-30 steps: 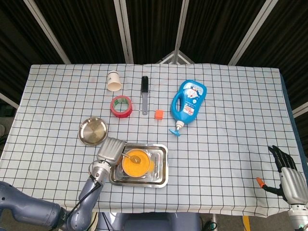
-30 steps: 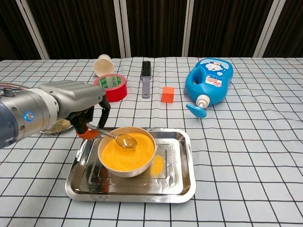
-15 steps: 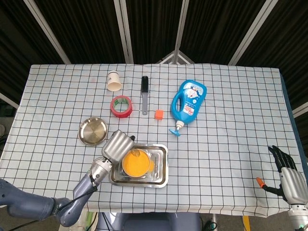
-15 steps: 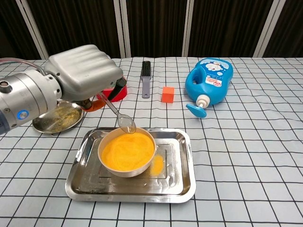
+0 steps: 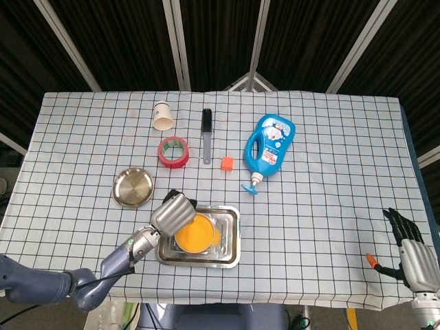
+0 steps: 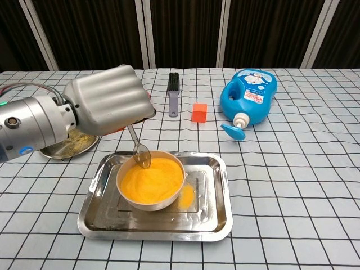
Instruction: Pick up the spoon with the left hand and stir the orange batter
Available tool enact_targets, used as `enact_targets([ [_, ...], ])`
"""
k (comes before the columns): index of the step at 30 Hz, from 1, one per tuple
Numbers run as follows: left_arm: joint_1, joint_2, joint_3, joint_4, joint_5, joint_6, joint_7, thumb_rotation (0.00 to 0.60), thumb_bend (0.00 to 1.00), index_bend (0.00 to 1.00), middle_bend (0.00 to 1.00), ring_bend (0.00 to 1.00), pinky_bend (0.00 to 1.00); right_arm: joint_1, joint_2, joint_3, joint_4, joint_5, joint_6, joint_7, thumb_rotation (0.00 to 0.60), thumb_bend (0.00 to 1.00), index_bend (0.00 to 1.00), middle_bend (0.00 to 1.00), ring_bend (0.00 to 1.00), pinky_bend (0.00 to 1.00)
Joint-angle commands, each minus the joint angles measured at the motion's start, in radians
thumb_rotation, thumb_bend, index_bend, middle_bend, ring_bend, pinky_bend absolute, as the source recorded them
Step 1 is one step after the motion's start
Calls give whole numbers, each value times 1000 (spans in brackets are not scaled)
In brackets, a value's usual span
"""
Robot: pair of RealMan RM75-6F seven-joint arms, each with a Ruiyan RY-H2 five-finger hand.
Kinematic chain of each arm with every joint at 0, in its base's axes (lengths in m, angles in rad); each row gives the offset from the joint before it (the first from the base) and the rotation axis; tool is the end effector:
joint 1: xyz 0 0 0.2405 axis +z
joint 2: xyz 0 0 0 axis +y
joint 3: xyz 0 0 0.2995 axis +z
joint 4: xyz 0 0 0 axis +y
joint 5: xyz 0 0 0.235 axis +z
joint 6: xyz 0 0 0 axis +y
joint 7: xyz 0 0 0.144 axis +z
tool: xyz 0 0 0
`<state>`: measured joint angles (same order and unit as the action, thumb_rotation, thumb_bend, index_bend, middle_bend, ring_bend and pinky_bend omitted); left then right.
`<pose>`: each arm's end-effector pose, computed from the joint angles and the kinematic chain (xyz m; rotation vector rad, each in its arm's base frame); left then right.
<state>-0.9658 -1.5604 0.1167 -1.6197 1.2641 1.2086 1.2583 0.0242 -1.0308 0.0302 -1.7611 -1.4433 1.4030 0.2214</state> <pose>-0.1099 0.3243 -0.0568 -2.0796 0.3595 -0.5937 -0.3567 -0.1572 0.1610 1.2341 -1.2510 0.9799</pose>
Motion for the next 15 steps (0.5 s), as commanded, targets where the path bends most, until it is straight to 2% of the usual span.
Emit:
enact_targets([
  [1, 3, -5, -9, 4, 11, -11, 7, 600, 726, 791, 1000, 1000, 1000, 0, 0, 0, 0, -1, 0, 1, 600, 312, 0, 0, 0, 0],
  [15, 29, -45, -45, -26, 12, -64, 29, 600, 726, 791, 1000, 1000, 1000, 0, 2, 0, 0, -3, 1, 4, 600, 311, 0, 0, 0, 0],
])
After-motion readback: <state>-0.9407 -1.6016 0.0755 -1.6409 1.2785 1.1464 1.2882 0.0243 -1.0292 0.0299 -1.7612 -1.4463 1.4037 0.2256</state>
